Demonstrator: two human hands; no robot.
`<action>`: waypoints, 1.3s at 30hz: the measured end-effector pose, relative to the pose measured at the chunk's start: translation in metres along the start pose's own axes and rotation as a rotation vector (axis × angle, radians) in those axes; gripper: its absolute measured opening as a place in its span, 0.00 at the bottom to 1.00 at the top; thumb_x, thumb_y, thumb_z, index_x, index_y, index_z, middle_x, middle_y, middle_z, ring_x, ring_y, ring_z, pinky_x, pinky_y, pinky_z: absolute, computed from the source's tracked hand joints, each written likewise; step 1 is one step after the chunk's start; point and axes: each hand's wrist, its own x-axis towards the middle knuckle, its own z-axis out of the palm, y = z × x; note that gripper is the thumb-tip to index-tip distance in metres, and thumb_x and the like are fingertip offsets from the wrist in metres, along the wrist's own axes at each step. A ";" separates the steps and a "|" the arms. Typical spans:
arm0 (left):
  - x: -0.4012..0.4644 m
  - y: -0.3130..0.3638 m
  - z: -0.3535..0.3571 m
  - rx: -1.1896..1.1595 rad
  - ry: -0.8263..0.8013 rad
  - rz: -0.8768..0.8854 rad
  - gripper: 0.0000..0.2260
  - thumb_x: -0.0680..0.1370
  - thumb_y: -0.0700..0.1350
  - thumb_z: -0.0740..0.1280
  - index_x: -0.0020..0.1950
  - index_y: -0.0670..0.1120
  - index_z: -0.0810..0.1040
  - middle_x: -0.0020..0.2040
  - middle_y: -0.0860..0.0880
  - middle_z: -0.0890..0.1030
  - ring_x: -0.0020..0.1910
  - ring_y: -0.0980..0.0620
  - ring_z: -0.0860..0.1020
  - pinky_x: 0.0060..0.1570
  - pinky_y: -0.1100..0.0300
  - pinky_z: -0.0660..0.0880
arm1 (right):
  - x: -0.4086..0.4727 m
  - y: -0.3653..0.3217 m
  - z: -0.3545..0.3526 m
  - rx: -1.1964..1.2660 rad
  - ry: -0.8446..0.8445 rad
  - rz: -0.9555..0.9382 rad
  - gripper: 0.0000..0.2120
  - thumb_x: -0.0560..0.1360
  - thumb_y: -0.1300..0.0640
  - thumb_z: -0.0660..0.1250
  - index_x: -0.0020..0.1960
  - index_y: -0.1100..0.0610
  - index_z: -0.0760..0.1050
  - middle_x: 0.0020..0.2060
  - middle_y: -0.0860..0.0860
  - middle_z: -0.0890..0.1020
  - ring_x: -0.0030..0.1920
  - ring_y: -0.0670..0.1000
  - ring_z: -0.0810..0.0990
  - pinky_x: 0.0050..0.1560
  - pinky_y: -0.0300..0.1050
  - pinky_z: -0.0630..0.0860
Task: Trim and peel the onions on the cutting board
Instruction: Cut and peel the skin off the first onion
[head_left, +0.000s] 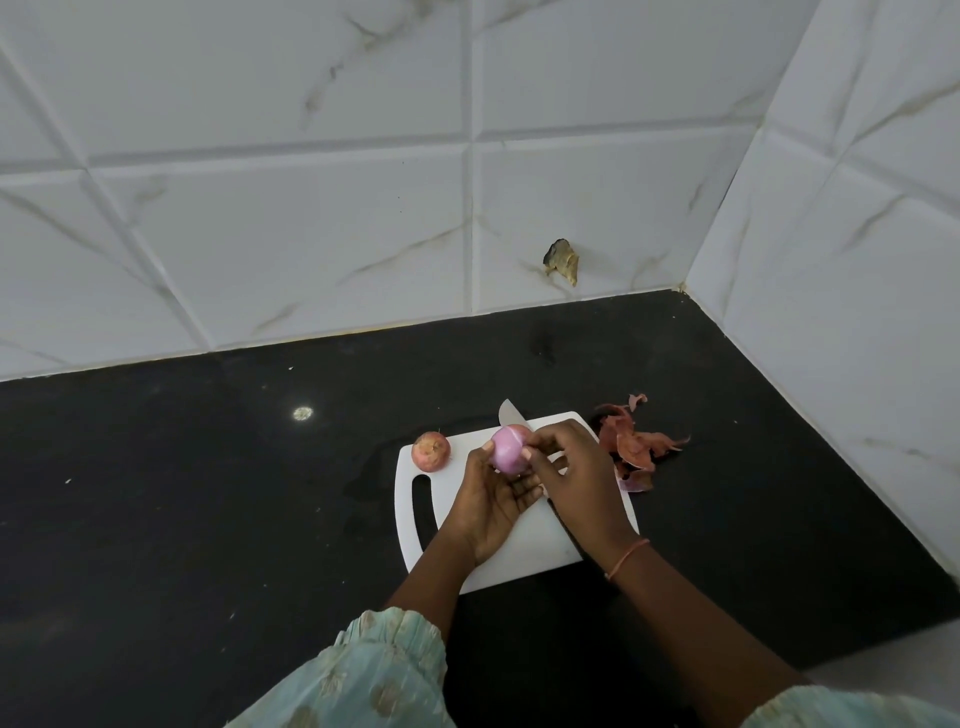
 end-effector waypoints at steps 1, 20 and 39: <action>0.001 -0.001 -0.001 -0.001 0.003 -0.004 0.26 0.82 0.58 0.56 0.71 0.40 0.72 0.64 0.34 0.76 0.56 0.44 0.78 0.64 0.49 0.72 | 0.000 0.000 0.000 -0.019 -0.002 -0.013 0.03 0.76 0.57 0.69 0.48 0.50 0.76 0.45 0.43 0.79 0.48 0.44 0.78 0.47 0.44 0.79; -0.002 0.000 0.001 -0.088 -0.046 0.050 0.26 0.75 0.46 0.68 0.73 0.50 0.70 0.69 0.37 0.75 0.59 0.42 0.78 0.63 0.50 0.74 | 0.003 0.006 -0.009 -0.010 -0.002 0.083 0.05 0.77 0.58 0.67 0.53 0.52 0.75 0.44 0.40 0.78 0.48 0.38 0.78 0.48 0.32 0.74; -0.006 0.001 0.005 -0.207 -0.183 0.144 0.31 0.71 0.27 0.67 0.68 0.54 0.77 0.70 0.41 0.73 0.64 0.42 0.77 0.58 0.53 0.78 | 0.006 0.010 -0.009 -0.116 -0.032 -0.006 0.04 0.75 0.56 0.70 0.47 0.56 0.81 0.41 0.46 0.82 0.44 0.45 0.79 0.46 0.48 0.79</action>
